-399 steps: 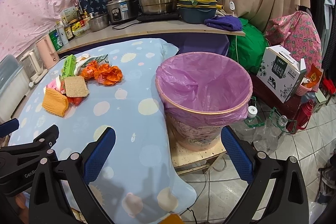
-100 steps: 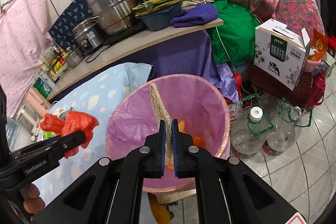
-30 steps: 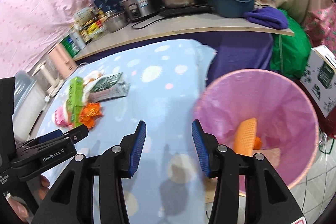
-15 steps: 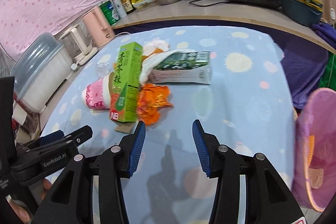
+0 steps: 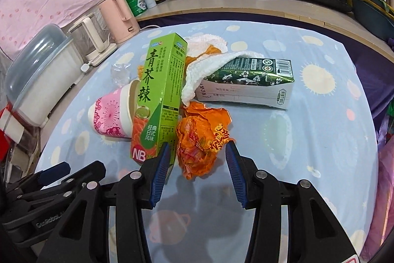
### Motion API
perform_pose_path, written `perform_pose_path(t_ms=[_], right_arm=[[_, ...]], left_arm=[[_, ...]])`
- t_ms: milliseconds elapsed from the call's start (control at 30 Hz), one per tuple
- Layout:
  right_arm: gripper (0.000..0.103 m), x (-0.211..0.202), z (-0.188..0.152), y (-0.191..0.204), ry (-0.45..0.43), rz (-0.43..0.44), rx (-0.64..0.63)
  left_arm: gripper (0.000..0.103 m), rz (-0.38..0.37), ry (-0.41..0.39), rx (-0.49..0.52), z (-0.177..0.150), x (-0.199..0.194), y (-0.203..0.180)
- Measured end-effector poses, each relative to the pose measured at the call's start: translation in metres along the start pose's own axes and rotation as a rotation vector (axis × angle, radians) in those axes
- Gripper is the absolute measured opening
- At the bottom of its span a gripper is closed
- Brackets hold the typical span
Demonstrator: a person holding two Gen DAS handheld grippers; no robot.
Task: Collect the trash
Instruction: 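Grasp the orange foil wrapper with the right gripper while the left gripper grasps the green NB box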
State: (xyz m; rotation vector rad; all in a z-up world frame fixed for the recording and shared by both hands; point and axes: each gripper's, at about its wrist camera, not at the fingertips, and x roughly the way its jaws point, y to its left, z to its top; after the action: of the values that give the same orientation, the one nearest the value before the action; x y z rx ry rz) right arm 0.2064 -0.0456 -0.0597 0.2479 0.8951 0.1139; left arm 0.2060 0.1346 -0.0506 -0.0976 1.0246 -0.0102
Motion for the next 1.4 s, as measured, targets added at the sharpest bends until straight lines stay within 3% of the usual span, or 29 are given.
perform_pose_path(t_ms=[100,233,533,700,800,967,1033,1400], right_arm=[[0.031,0.005,0.000,-0.005,0.011,0.003,0.008],[0.026,0.002,-0.003,-0.010,0.006,0.015,0.012],[0.025,-0.035,-0.016,-0.043,-0.025,-0.008,0.073],[0.025,-0.054,-0.024,-0.060,-0.034,-0.028,0.106],[0.025,-0.060,-0.027,-0.067,-0.037,-0.039,0.117],[0.025,-0.068,-0.033,-0.077,-0.040,-0.048,0.134],[0.025,-0.070,-0.035,-0.079,-0.040,-0.048,0.137],[0.025,-0.095,-0.045,-0.086,-0.073,-0.039,0.146]], left_arm=[[0.086,-0.009,0.001,0.006,0.001,0.003,-0.004],[0.089,-0.038,-0.004,0.025,0.002,0.004,-0.015],[0.090,-0.117,0.022,0.052,0.006,0.023,-0.044],[0.090,-0.105,0.023,0.069,0.009,0.037,-0.056],[0.080,-0.104,0.018,0.076,0.011,0.042,-0.061],[0.048,-0.094,0.053,0.101,0.009,0.047,-0.068],[0.041,-0.093,0.061,0.109,0.007,0.046,-0.070],[0.038,-0.095,0.001,0.162,-0.007,-0.002,-0.083]])
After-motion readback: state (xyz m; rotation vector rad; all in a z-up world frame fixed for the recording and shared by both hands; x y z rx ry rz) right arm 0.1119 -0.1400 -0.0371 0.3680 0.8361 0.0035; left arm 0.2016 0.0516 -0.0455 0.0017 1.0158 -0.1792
